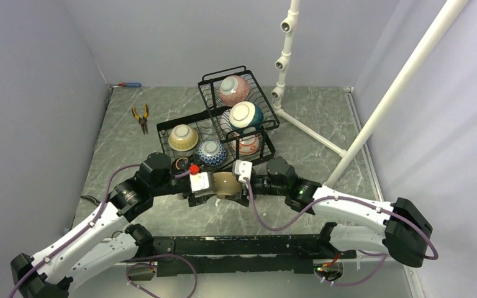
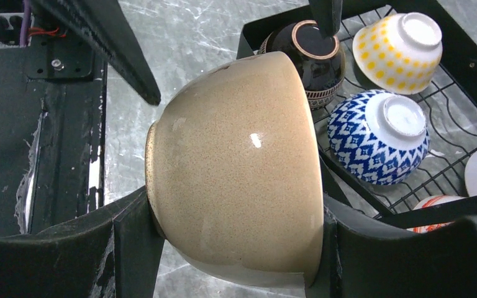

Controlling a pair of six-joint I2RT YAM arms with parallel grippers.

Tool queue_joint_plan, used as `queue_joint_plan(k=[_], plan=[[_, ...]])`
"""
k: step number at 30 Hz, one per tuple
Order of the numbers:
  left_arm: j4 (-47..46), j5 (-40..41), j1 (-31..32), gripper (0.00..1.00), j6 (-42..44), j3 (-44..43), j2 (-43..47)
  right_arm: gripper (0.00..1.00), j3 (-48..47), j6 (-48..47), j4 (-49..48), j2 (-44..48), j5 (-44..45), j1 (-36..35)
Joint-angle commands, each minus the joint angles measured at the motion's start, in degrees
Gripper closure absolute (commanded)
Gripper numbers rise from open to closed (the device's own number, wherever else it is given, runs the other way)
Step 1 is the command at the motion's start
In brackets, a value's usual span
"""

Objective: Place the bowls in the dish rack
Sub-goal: Pick up the bowl from the center of the board.

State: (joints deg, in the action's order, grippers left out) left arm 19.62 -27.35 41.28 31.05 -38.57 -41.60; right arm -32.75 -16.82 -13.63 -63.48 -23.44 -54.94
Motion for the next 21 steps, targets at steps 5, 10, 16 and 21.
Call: queue_joint_plan(k=[5, 10, 16, 21], plan=[[-7.05, -2.07, 1.71, 0.06, -3.19, 1.05, -4.00, 1.00, -5.17, 3.33, -5.58, -0.27, 0.39, -0.18], [-9.59, -2.50, 2.67, 0.06, -3.78, 1.64, -6.38, 1.00, -5.29, 2.60, -5.11, 0.20, 0.14, -0.20], [-11.53, -0.86, 3.88, 0.10, -3.57, 2.07, -8.19, 1.00, -5.68, 2.54, -4.45, -0.06, -0.34, -0.18], [-10.33, 0.99, 4.41, 0.21, -3.18, 1.34, -9.49, 1.00, -5.52, 2.40, -4.83, -0.14, -1.15, -0.18]])
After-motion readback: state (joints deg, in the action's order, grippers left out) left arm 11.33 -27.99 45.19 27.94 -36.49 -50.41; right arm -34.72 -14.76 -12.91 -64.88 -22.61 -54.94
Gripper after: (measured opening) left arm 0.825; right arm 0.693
